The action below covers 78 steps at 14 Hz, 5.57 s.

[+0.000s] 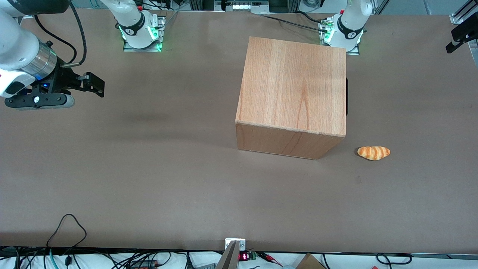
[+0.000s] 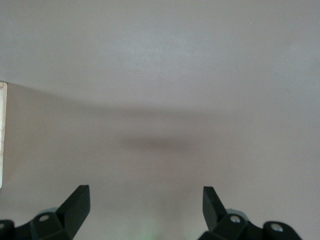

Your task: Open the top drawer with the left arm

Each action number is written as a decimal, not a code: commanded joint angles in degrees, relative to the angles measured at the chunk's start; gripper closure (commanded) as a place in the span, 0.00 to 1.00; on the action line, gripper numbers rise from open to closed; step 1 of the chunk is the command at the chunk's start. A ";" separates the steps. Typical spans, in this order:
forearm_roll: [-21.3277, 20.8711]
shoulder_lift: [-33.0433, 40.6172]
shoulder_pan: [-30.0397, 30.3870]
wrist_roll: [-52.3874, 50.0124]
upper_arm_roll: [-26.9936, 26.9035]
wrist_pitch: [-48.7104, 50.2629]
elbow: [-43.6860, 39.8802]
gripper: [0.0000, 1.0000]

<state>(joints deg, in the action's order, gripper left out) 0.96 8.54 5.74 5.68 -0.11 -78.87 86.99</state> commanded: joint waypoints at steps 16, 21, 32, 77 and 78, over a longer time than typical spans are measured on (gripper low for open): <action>0.70 -1.95 7.44 9.60 -0.68 -4.44 4.06 0.00; 5.54 -1.51 8.50 10.05 -0.33 -5.68 9.77 0.00; 9.84 1.75 8.33 0.39 12.14 -18.94 25.32 0.00; 11.88 -10.12 14.82 0.03 18.83 -33.63 34.74 0.00; 10.91 -10.29 15.79 0.03 18.92 -33.63 34.74 0.00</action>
<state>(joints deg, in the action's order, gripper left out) 14.47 -0.72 19.45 5.05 18.15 -111.98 122.39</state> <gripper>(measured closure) 0.000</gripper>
